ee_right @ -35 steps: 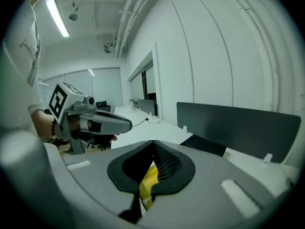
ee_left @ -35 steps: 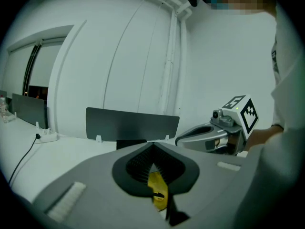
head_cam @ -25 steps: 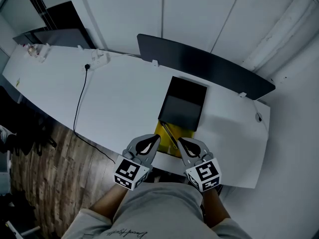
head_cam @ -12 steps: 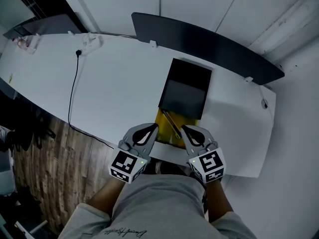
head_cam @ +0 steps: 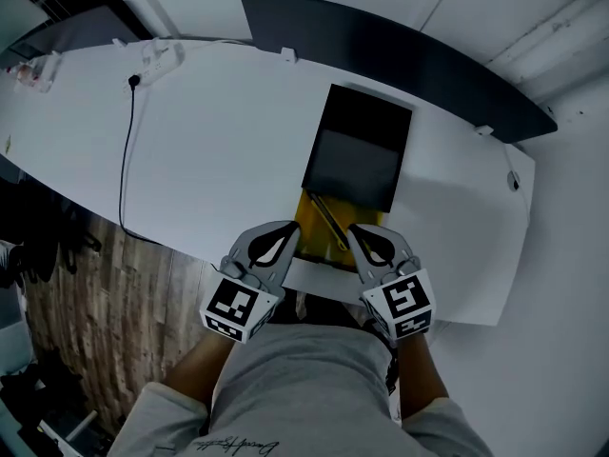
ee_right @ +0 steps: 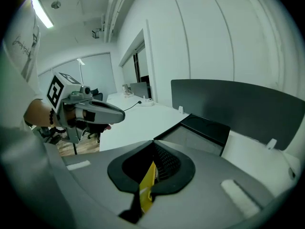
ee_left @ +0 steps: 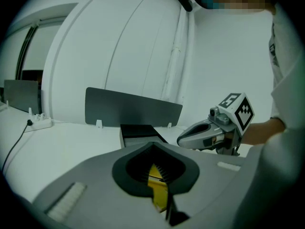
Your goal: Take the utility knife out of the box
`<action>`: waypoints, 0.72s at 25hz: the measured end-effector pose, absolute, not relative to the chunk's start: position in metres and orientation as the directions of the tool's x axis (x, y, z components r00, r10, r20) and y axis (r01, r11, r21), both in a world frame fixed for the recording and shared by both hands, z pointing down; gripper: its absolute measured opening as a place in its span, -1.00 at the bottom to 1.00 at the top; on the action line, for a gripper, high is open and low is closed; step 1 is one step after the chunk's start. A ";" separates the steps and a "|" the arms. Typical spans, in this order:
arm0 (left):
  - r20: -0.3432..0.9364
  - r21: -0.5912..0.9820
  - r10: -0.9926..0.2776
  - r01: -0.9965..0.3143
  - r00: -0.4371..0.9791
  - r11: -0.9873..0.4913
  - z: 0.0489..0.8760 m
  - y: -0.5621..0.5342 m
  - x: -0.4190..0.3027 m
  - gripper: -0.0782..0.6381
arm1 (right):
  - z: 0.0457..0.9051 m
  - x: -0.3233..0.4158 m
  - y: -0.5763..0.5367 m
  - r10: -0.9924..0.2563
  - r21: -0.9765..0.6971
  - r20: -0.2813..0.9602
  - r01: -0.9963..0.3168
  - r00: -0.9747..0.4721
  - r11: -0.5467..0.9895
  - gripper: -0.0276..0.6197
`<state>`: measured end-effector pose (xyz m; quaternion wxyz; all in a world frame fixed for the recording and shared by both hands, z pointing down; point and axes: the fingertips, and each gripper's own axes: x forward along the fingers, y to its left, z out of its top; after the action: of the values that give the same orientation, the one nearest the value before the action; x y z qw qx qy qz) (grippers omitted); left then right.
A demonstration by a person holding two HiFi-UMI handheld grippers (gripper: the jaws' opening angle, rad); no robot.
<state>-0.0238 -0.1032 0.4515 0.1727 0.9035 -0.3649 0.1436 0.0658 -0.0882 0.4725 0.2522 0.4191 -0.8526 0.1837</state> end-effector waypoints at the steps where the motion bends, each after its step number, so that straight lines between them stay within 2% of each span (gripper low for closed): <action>1: 0.390 0.205 -0.608 -0.709 0.692 -0.675 0.454 -0.103 -0.025 -0.78 | 0.476 0.065 -0.089 -0.618 -0.102 0.591 -0.808 -0.519 0.580 -0.87; 18: 0.433 0.252 -0.560 -0.691 0.706 -0.677 0.493 -0.113 -0.032 -0.78 | 0.532 0.056 -0.102 -0.543 -0.099 0.696 -0.812 -0.470 0.576 -0.87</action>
<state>-0.0324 -0.1130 0.4933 0.2021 0.9013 -0.3472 0.1622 0.0563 -0.1017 0.5322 0.3141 0.4080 -0.8301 0.2138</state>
